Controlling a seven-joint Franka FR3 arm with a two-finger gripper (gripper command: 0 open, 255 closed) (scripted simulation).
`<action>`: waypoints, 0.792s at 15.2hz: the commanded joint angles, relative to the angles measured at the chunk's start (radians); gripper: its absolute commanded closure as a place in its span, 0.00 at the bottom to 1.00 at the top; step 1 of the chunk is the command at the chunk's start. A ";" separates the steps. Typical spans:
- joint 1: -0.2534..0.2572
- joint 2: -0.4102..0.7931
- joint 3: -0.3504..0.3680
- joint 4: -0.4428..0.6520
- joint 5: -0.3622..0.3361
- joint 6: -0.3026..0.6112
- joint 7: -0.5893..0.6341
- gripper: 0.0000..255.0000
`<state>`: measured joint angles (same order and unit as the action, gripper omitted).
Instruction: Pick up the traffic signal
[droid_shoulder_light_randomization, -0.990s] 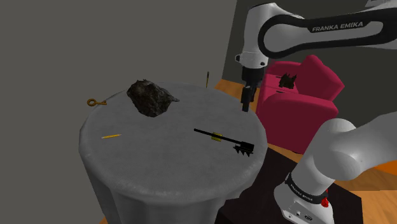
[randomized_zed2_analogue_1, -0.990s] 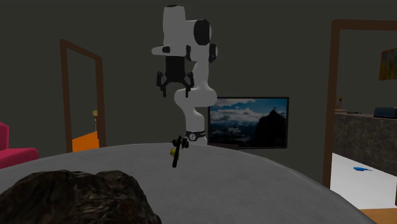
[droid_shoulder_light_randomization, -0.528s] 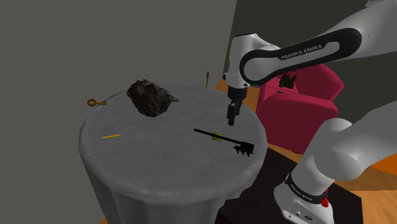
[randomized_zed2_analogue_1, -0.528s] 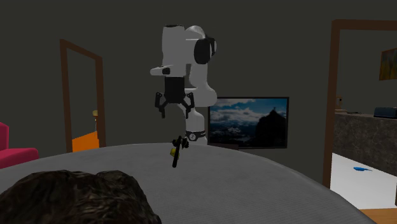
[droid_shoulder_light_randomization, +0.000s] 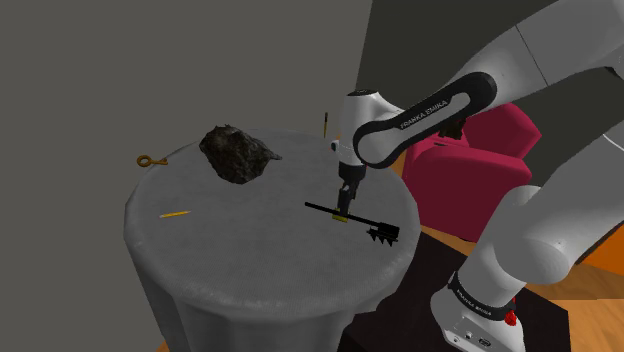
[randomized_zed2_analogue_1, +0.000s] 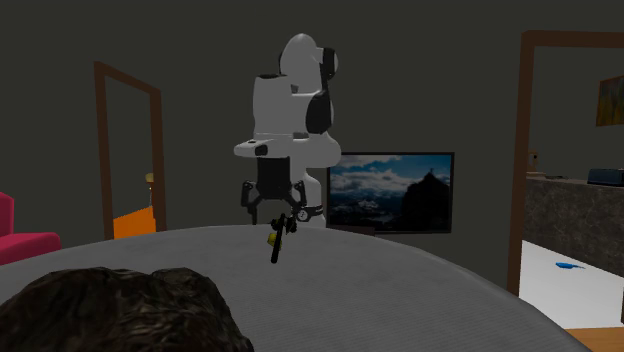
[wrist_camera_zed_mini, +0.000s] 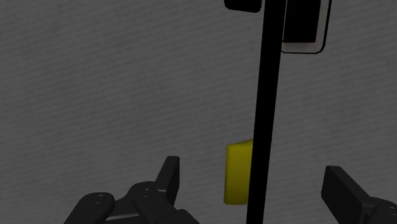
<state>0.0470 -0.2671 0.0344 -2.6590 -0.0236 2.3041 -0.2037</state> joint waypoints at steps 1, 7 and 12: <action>0.002 0.029 0.003 -0.007 0.000 0.039 0.003 0.00; 0.000 0.101 0.004 -0.029 -0.006 0.132 0.009 0.00; 0.001 0.100 0.005 -0.029 -0.005 0.132 0.011 1.00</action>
<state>0.0481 -0.1672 0.0396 -2.6874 -0.0289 2.4352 -0.1931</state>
